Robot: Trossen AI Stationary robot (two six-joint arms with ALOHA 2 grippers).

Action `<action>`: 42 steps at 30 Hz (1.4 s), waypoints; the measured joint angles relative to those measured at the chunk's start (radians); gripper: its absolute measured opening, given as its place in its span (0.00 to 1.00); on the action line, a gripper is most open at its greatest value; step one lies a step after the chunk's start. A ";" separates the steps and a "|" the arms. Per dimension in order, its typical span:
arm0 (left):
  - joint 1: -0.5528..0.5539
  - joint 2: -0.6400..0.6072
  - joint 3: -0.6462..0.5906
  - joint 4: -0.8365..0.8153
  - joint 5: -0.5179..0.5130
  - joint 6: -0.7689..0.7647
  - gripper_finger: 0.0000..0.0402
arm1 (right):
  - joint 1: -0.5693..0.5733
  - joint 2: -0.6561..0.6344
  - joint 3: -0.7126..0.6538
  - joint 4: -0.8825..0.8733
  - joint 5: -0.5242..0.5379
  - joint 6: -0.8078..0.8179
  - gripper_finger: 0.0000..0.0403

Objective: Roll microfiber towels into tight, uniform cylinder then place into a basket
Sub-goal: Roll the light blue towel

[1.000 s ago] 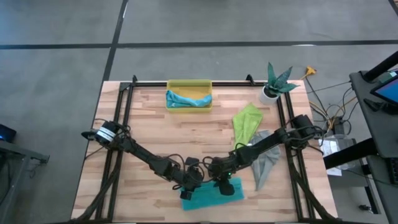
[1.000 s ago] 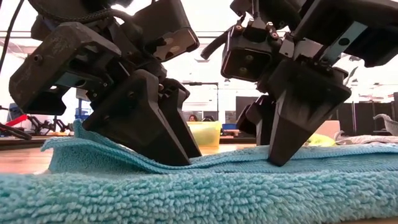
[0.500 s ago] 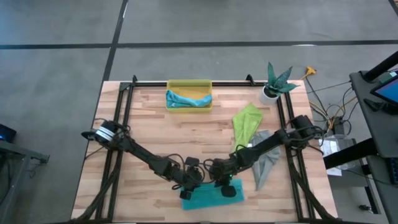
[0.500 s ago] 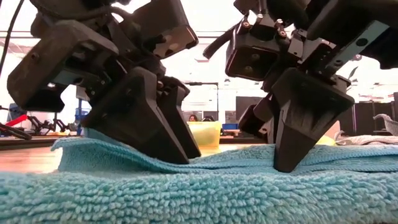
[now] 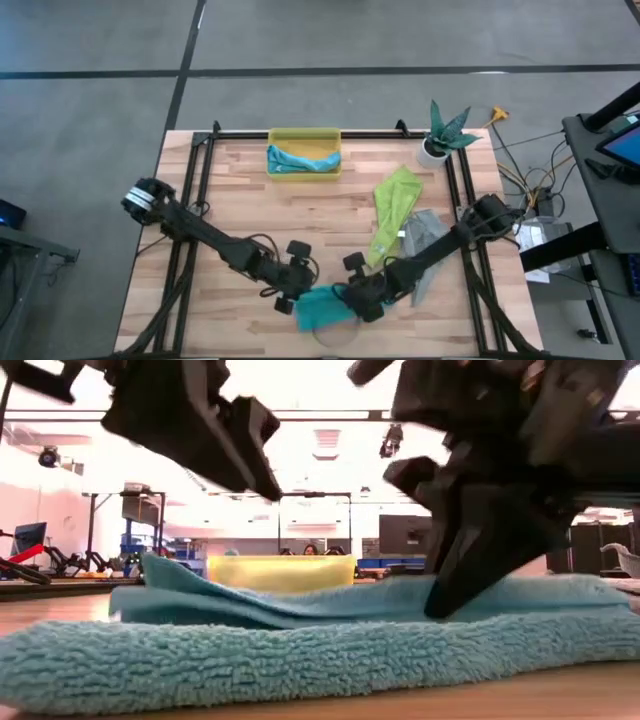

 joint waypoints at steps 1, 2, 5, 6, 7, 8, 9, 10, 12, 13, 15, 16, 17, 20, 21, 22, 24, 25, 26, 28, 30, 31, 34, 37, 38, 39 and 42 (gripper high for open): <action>0.002 -0.016 -0.008 -0.001 0.000 0.002 0.42 | 0.015 0.000 0.012 -0.027 0.044 -0.009 0.02; 0.006 -0.028 -0.017 0.004 0.000 0.002 0.42 | 0.030 0.000 0.022 -0.050 0.085 -0.013 0.02; 0.022 -0.041 -0.051 0.035 0.000 -0.006 0.42 | 0.067 0.000 0.033 -0.080 0.191 -0.044 0.02; 0.025 -0.041 -0.062 0.048 0.001 -0.007 0.42 | 0.076 0.000 0.033 -0.078 0.214 -0.057 0.02; 0.029 -0.035 -0.070 0.072 0.002 -0.008 0.42 | 0.084 0.000 0.032 -0.076 0.231 -0.067 0.02; 0.033 -0.028 -0.076 0.106 0.004 -0.007 0.42 | 0.090 0.002 0.030 -0.076 0.246 -0.071 0.02; 0.035 -0.021 -0.087 0.141 0.013 -0.007 0.42 | 0.092 0.008 0.030 -0.074 0.258 -0.071 0.02; 0.036 -0.011 -0.099 0.173 0.029 -0.008 0.42 | 0.095 0.014 0.029 -0.074 0.263 -0.071 0.02; 0.043 0.018 -0.117 0.239 0.080 -0.008 0.42 | 0.096 0.043 0.028 -0.075 0.263 -0.071 0.02; 0.046 0.029 -0.121 0.254 0.109 -0.008 0.42 | 0.096 0.061 0.028 -0.076 0.261 -0.079 0.02; 0.050 0.050 -0.123 0.265 0.138 -0.024 0.42 | 0.096 0.102 0.042 -0.097 0.278 -0.097 0.02; 0.052 0.060 -0.120 0.267 0.141 -0.033 0.42 | 0.096 0.120 0.058 -0.117 0.285 -0.104 0.02; 0.053 0.067 -0.120 0.265 0.141 -0.043 0.42 | 0.098 0.140 0.077 -0.143 0.300 -0.109 0.02; 0.061 0.084 -0.120 0.257 0.138 -0.060 0.42 | 0.108 0.203 0.155 -0.251 0.368 -0.108 0.02; 0.061 0.084 -0.120 0.247 0.138 -0.061 0.42 | 0.115 0.222 0.184 -0.288 0.395 -0.109 0.02; 0.063 0.084 -0.121 0.247 0.138 -0.060 0.42 | 0.123 0.238 0.212 -0.318 0.423 -0.113 0.02; 0.065 0.082 -0.121 0.250 0.137 -0.060 0.42 | 0.142 0.262 0.261 -0.364 0.483 -0.136 0.02; 0.066 0.078 -0.121 0.248 0.137 -0.060 0.42 | 0.152 0.275 0.284 -0.381 0.502 -0.153 0.02; 0.067 0.073 -0.121 0.248 0.137 -0.060 0.42 | 0.164 0.281 0.305 -0.395 0.524 -0.178 0.02; 0.068 0.060 -0.121 0.251 0.137 -0.060 0.42 | 0.186 0.295 0.332 -0.405 0.561 -0.226 0.02; 0.069 0.054 -0.121 0.253 0.137 -0.060 0.42 | 0.202 0.304 0.352 -0.418 0.579 -0.251 0.02; 0.070 0.054 -0.121 0.258 0.137 -0.060 0.42 | 0.205 0.306 0.356 -0.420 0.579 -0.252 0.02; 0.072 0.059 -0.121 0.266 0.136 -0.060 0.42 | 0.208 0.306 0.354 -0.435 0.577 -0.210 0.02; 0.075 0.084 -0.120 0.283 0.135 -0.073 0.42 | 0.208 0.304 0.342 -0.452 0.575 -0.145 0.02; 0.078 0.096 -0.120 0.291 0.135 -0.082 0.42 | 0.208 0.303 0.335 -0.450 0.572 -0.131 0.02; 0.079 0.107 -0.119 0.292 0.135 -0.084 0.42 | 0.208 0.302 0.330 -0.448 0.570 -0.123 0.02; 0.083 0.142 -0.107 0.293 0.139 -0.085 0.42 | 0.214 0.301 0.316 -0.442 0.567 -0.119 0.02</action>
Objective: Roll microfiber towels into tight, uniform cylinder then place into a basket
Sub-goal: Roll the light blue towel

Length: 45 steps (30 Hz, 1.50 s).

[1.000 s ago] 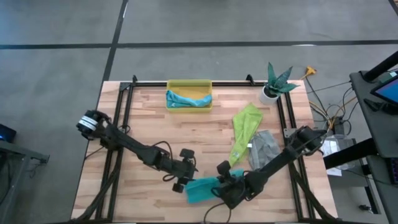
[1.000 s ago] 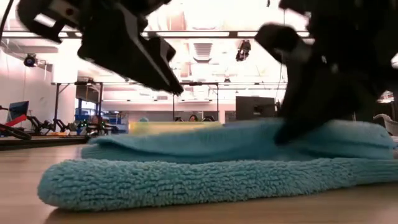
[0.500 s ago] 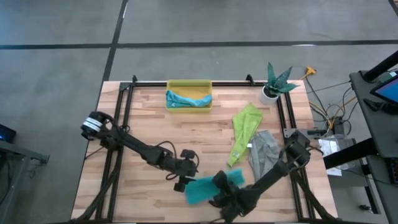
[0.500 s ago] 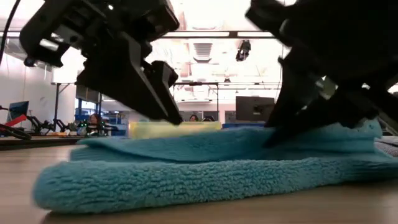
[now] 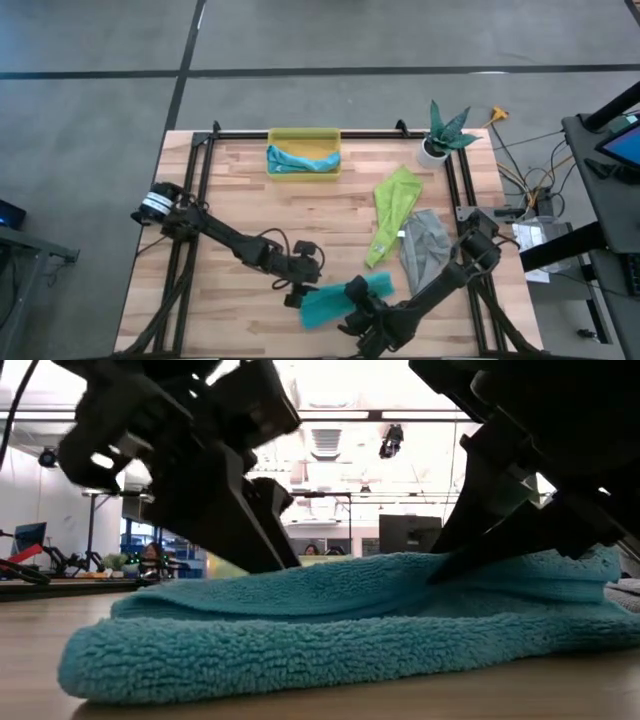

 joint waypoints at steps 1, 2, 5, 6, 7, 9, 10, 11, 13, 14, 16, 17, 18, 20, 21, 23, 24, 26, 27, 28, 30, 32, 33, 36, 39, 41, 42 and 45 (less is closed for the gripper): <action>0.002 0.008 0.004 0.000 0.012 0.000 0.42 | 0.001 0.000 -0.002 0.002 0.002 -0.001 0.02; 0.005 0.014 0.008 -0.003 0.033 0.000 0.42 | 0.002 0.000 -0.005 0.003 0.002 -0.002 0.02; 0.009 0.024 0.022 0.003 0.073 0.000 0.42 | 0.002 0.000 -0.008 0.000 0.002 0.013 0.02; 0.009 0.024 0.022 0.000 0.074 0.000 0.42 | 0.002 0.000 -0.008 -0.001 0.002 0.014 0.02; 0.009 0.024 0.023 0.000 0.075 0.000 0.42 | 0.002 0.000 -0.008 -0.001 0.001 0.014 0.02; 0.010 0.023 0.023 -0.010 0.087 0.000 0.42 | 0.003 0.000 -0.008 -0.002 0.001 0.018 0.02; 0.011 0.021 0.023 -0.013 0.101 0.000 0.42 | 0.003 0.000 -0.008 -0.003 0.000 0.020 0.02; 0.012 0.020 0.023 -0.011 0.121 0.000 0.42 | 0.003 0.000 -0.008 -0.003 -0.001 0.022 0.02; 0.017 0.007 0.022 -0.012 0.178 -0.004 0.43 | 0.003 0.000 -0.009 -0.004 -0.003 0.025 0.02; 0.021 0.001 0.022 -0.008 0.203 -0.018 0.44 | 0.003 0.000 -0.009 -0.004 -0.004 0.025 0.02; 0.031 -0.013 0.022 -0.009 0.244 -0.044 0.47 | 0.004 -0.001 -0.009 -0.004 -0.005 0.025 0.02; 0.038 -0.016 0.021 -0.006 0.259 -0.065 0.49 | 0.004 -0.001 -0.009 -0.004 -0.005 0.025 0.02; 0.043 -0.018 0.021 -0.005 0.267 -0.089 0.51 | 0.004 -0.001 -0.009 -0.005 -0.005 0.025 0.02; 0.052 -0.020 0.021 -0.011 0.276 -0.137 0.55 | 0.004 -0.001 -0.008 -0.006 -0.005 0.029 0.02; 0.057 -0.020 0.021 -0.010 0.283 -0.157 0.57 | 0.004 0.000 -0.007 -0.009 -0.005 0.036 0.02; 0.062 -0.016 0.021 -0.014 0.286 -0.197 0.61 | 0.004 0.000 -0.007 -0.009 -0.006 0.040 0.02; 0.063 -0.012 0.021 -0.026 0.287 -0.216 0.63 | 0.004 0.000 -0.008 -0.009 -0.006 0.042 0.02; 0.065 0.001 0.021 -0.048 0.287 -0.236 0.66 | 0.004 -0.001 -0.008 -0.009 -0.006 0.044 0.02; 0.065 0.005 0.020 -0.066 0.287 -0.238 0.68 | 0.004 -0.001 -0.008 -0.009 -0.006 0.046 0.02; 0.065 0.011 0.019 -0.077 0.287 -0.246 0.69 | 0.004 -0.001 -0.008 -0.009 -0.006 0.046 0.02; 0.065 0.025 0.019 -0.068 0.294 -0.270 0.70 | 0.004 -0.001 -0.008 -0.009 -0.007 0.046 0.02; 0.065 0.033 0.020 -0.066 0.307 -0.286 0.70 | 0.003 -0.001 -0.006 -0.009 -0.008 0.046 0.02; 0.065 0.036 0.021 -0.066 0.310 -0.288 0.70 | 0.003 -0.001 -0.006 -0.009 -0.009 0.046 0.02; 0.065 0.045 0.028 -0.064 0.313 -0.288 0.70 | 0.003 -0.001 -0.005 -0.006 -0.009 0.046 0.02; 0.065 0.050 0.035 -0.061 0.315 -0.288 0.70 | 0.003 -0.001 -0.005 -0.004 -0.009 0.051 0.02; 0.065 0.051 0.037 -0.061 0.314 -0.288 0.70 | 0.003 -0.001 -0.006 -0.007 -0.009 0.066 0.02; 0.065 0.051 0.037 -0.061 0.313 -0.288 0.70 | 0.003 -0.001 -0.006 -0.008 -0.009 0.071 0.02; 0.062 0.052 0.037 -0.061 0.306 -0.288 0.68 | 0.003 -0.001 -0.006 -0.019 -0.009 0.098 0.02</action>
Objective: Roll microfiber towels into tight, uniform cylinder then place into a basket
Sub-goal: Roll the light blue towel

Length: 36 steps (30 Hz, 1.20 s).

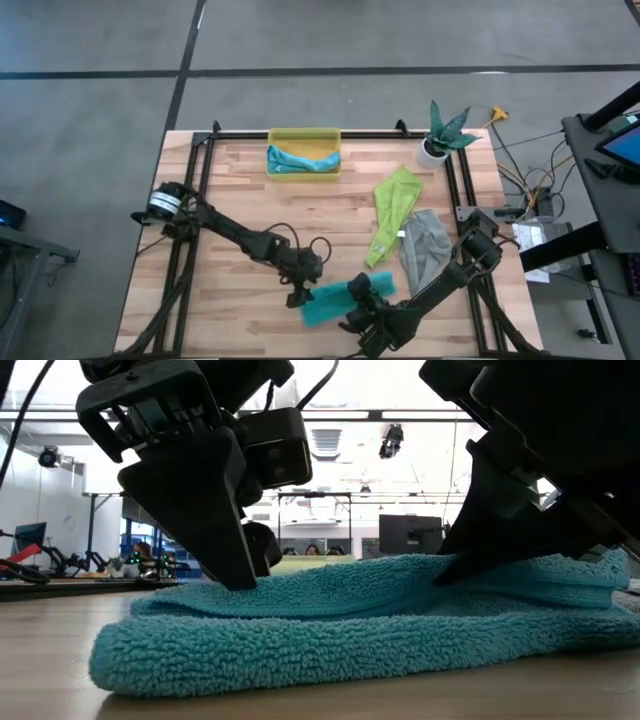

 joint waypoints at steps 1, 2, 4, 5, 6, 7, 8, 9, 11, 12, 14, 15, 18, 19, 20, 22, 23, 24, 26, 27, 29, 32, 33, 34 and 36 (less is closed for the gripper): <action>-0.002 0.000 0.000 0.000 -0.008 0.000 0.66 | 0.000 0.000 0.000 -0.004 0.000 0.011 0.02; -0.005 0.000 0.000 -0.001 -0.023 0.000 0.65 | 0.000 0.000 0.000 -0.006 0.000 0.017 0.02; -0.008 0.007 0.000 0.000 -0.050 0.001 0.61 | 0.000 0.000 0.000 -0.007 0.000 0.026 0.02; -0.008 0.008 0.000 0.000 -0.052 0.001 0.59 | 0.000 0.000 0.000 -0.008 0.000 0.029 0.02; -0.008 0.009 0.000 0.000 -0.052 0.000 0.57 | 0.000 0.000 0.000 -0.008 0.000 0.031 0.02; -0.007 0.009 0.001 -0.001 -0.051 0.000 0.55 | 0.000 0.000 0.000 -0.008 0.000 0.031 0.02; -0.007 0.010 0.001 -0.001 -0.051 0.000 0.53 | 0.000 0.000 0.000 -0.008 0.000 0.031 0.02; -0.008 0.010 0.001 -0.001 -0.053 0.000 0.51 | 0.000 0.000 0.000 -0.008 0.000 0.032 0.02; -0.007 0.010 0.001 -0.002 -0.054 0.000 0.47 | 0.000 0.000 0.000 -0.008 0.000 0.033 0.02; -0.007 0.010 0.001 -0.003 -0.056 0.001 0.45 | 0.000 0.000 0.000 -0.008 0.000 0.034 0.02; -0.007 0.010 0.001 -0.008 -0.060 0.005 0.40 | 0.000 0.000 0.000 -0.008 0.000 0.037 0.02; -0.007 0.010 0.001 -0.012 -0.062 0.009 0.37 | 0.000 0.000 0.000 -0.008 0.000 0.037 0.02; -0.007 0.010 0.003 -0.028 -0.076 0.027 0.28 | 0.000 0.000 0.000 -0.010 0.000 0.045 0.02; -0.007 0.010 0.003 -0.031 -0.080 0.034 0.25 | 0.000 0.000 0.000 -0.013 0.000 0.052 0.02; -0.007 0.010 0.003 -0.033 -0.082 0.038 0.22 | 0.000 0.000 0.000 -0.018 0.000 0.063 0.02; -0.008 0.010 0.005 -0.040 -0.085 0.061 0.16 | -0.004 0.000 0.000 -0.038 0.000 0.102 0.02; -0.009 0.011 0.008 -0.046 -0.088 0.078 0.13 | -0.007 0.000 0.001 -0.049 -0.006 0.127 0.02; -0.011 0.011 0.013 -0.057 -0.094 0.093 0.10 | -0.011 0.000 0.001 -0.061 -0.015 0.152 0.02; -0.021 0.011 0.033 -0.098 -0.117 0.135 0.04 | -0.014 0.000 0.002 -0.076 -0.027 0.180 0.02; -0.027 0.011 0.048 -0.130 -0.138 0.158 0.02 | -0.013 0.000 0.002 -0.078 -0.026 0.181 0.02; -0.040 0.011 0.080 -0.200 -0.202 0.194 0.01 | -0.013 0.000 0.002 -0.079 -0.026 0.181 0.02; -0.061 0.010 0.115 -0.274 -0.298 0.230 0.01 | -0.013 0.000 0.002 -0.080 -0.024 0.183 0.02; -0.069 0.010 0.121 -0.282 -0.319 0.236 0.01 | -0.013 0.000 0.002 -0.081 -0.024 0.184 0.02; -0.077 0.010 0.126 -0.284 -0.334 0.239 0.00 | -0.013 0.000 0.002 -0.082 -0.026 0.185 0.02; -0.094 0.010 0.134 -0.289 -0.356 0.240 0.00 | -0.013 0.000 0.002 -0.084 -0.039 0.188 0.02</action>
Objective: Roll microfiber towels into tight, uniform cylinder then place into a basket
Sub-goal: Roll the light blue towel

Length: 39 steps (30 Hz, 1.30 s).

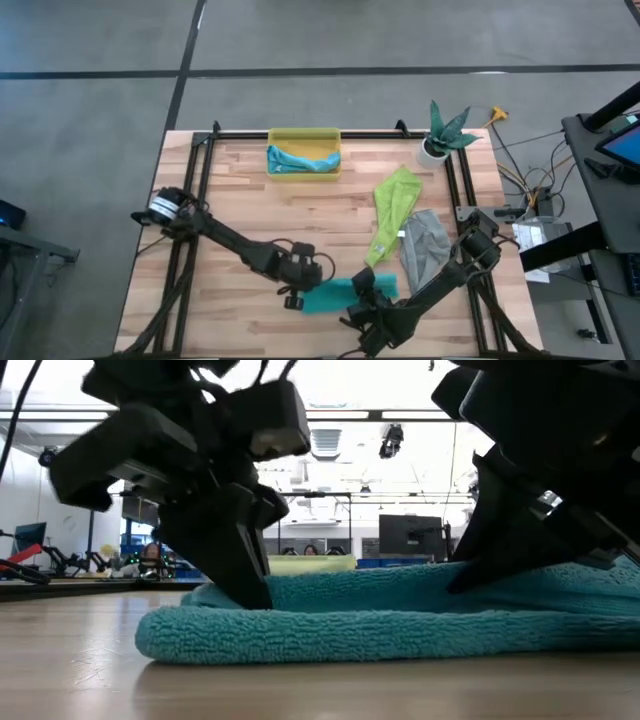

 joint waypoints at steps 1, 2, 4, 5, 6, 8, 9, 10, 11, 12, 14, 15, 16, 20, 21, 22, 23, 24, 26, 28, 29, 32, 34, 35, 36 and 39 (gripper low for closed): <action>-0.008 0.000 0.003 0.000 -0.007 0.000 0.00 | 0.000 0.000 0.000 -0.003 -0.008 0.006 0.02; -0.015 0.000 0.006 0.001 -0.014 0.000 0.00 | 0.000 0.000 0.000 -0.004 -0.016 0.012 0.02; -0.032 0.000 0.006 0.007 -0.032 -0.001 0.00 | -0.001 0.000 0.000 -0.006 -0.045 0.016 0.02; -0.039 0.000 0.006 0.008 -0.044 -0.002 0.00 | -0.002 0.000 0.000 -0.006 -0.056 0.016 0.02; -0.047 -0.001 0.005 0.008 -0.061 -0.004 0.00 | -0.002 0.000 0.000 -0.006 -0.062 0.016 0.02; -0.061 0.002 0.004 0.009 -0.097 -0.004 0.00 | -0.002 0.000 0.000 -0.006 -0.062 0.017 0.02; -0.068 0.006 0.006 0.009 -0.109 -0.005 0.00 | -0.002 0.000 0.000 -0.005 -0.062 0.017 0.02; -0.075 0.010 0.008 0.011 -0.118 -0.005 0.00 | -0.002 0.000 0.000 -0.005 -0.063 0.017 0.02; -0.081 0.017 0.011 0.012 -0.122 -0.005 0.00 | -0.002 0.000 0.000 -0.004 -0.063 0.017 0.02; -0.087 0.027 0.017 0.012 -0.124 -0.005 0.00 | -0.002 0.000 0.000 -0.004 -0.066 0.018 0.02; -0.101 0.051 0.032 0.012 -0.130 -0.005 0.00 | -0.002 0.000 0.000 -0.002 -0.076 0.018 0.02; -0.107 0.065 0.043 0.011 -0.133 -0.005 0.00 | -0.002 0.000 0.000 -0.001 -0.078 0.019 0.02; -0.113 0.080 0.058 0.008 -0.133 -0.005 0.00 | -0.001 0.000 0.000 -0.001 -0.080 0.025 0.02; -0.141 0.136 0.141 -0.064 -0.166 -0.003 0.00 | -0.001 -0.001 0.000 -0.002 -0.097 0.053 0.02; -0.148 0.148 0.169 -0.107 -0.181 -0.003 0.00 | -0.001 -0.001 0.000 -0.002 -0.108 0.061 0.02; -0.155 0.157 0.196 -0.154 -0.205 -0.003 0.00 | -0.001 -0.001 0.001 -0.001 -0.117 0.067 0.02; -0.162 0.167 0.222 -0.209 -0.239 -0.003 0.00 | 0.000 -0.001 0.001 -0.001 -0.124 0.070 0.02; -0.167 0.175 0.244 -0.255 -0.264 -0.004 0.00 | 0.001 -0.001 0.001 0.003 -0.132 0.071 0.02; -0.173 0.181 0.277 -0.311 -0.289 -0.004 0.00 | 0.006 -0.001 0.002 0.002 -0.136 0.078 0.02; -0.180 0.180 0.296 -0.321 -0.291 -0.005 0.00 | 0.011 -0.001 0.002 0.001 -0.136 0.081 0.02; -0.183 0.179 0.301 -0.320 -0.291 -0.005 0.00 | 0.014 -0.002 0.002 0.001 -0.136 0.082 0.02; -0.186 0.179 0.303 -0.325 -0.300 -0.004 0.00 | 0.019 -0.002 0.002 0.000 -0.136 0.098 0.02; -0.187 0.178 0.298 -0.332 -0.306 -0.004 0.00 | 0.020 -0.002 0.002 0.000 -0.137 0.099 0.02; -0.187 0.177 0.294 -0.333 -0.308 -0.004 0.00 | 0.022 -0.002 0.002 0.000 -0.137 0.098 0.02; -0.187 0.177 0.290 -0.334 -0.310 -0.004 0.00 | 0.022 -0.002 0.002 0.001 -0.136 0.098 0.02; -0.188 0.177 0.278 -0.331 -0.321 -0.003 0.00 | 0.022 -0.002 0.002 0.002 -0.136 0.098 0.02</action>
